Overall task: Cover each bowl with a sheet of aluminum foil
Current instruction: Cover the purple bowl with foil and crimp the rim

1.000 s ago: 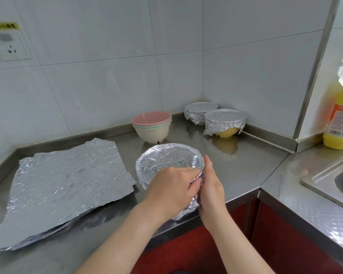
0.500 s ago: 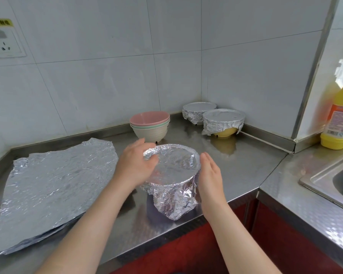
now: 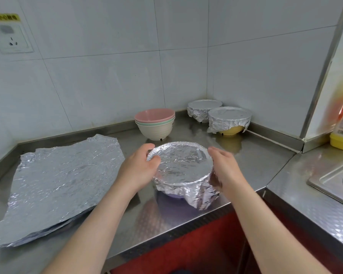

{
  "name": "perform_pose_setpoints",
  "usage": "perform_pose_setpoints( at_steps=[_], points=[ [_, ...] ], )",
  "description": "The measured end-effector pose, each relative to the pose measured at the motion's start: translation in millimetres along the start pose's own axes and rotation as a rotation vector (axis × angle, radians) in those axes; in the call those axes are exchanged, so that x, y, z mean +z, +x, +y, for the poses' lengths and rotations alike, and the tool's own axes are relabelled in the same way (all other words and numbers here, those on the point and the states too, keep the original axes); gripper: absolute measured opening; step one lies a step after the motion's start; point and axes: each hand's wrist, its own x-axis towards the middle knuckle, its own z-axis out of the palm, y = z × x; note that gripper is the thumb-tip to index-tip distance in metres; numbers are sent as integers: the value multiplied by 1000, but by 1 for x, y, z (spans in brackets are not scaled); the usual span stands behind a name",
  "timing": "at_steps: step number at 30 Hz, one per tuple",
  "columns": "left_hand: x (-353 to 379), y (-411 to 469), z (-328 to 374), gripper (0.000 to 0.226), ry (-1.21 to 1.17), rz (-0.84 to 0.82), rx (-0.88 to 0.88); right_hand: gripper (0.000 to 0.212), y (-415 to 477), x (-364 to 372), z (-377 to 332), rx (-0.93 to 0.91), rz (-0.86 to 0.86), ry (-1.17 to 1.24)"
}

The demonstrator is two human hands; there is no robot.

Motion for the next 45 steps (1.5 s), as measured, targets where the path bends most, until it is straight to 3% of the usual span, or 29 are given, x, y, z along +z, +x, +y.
perform_pose_setpoints(
  at_steps=[2, 5, 7, 12, 18, 20, 24, 29, 33, 37, 41, 45],
  points=[
    [0, 5, -4, 42, -62, 35, -6, 30, 8, -11, -11, 2, -2, -61],
    [5, 12, -2, 39, -492, -81, -107, 31, 9, -8, -19, 5, -46, -127],
    [11, 17, 1, 31, -659, -92, -166, 34, 13, -4, -16, 1, -78, -175],
    [22, 16, 4, 31, -721, -3, -207, 36, 18, 3, -11, -38, -53, -259],
    [21, 6, 3, 30, -768, 21, -212, 38, 15, 0, -24, -41, -154, -270],
    [16, -1, 2, 31, -725, 51, -132, 46, 9, -10, -25, -96, -185, -200],
    [6, -31, 3, 22, -454, 165, 304, 58, -21, -46, -9, -126, -232, -95],
    [24, -66, 12, 25, -84, 122, 674, 69, -53, -50, 20, -130, -356, -25],
    [39, -70, 15, 26, 60, 165, 766, 66, -59, -33, 29, -286, -342, -130],
    [47, -69, 17, 19, 67, 245, 770, 67, -63, -18, 35, -354, -140, -87],
    [55, -68, 21, 8, 77, 320, 782, 55, -71, -1, 34, -289, 43, 153],
    [62, -69, 26, 17, 102, 351, 762, 47, -75, 16, 31, -242, 115, 286]
  ],
)
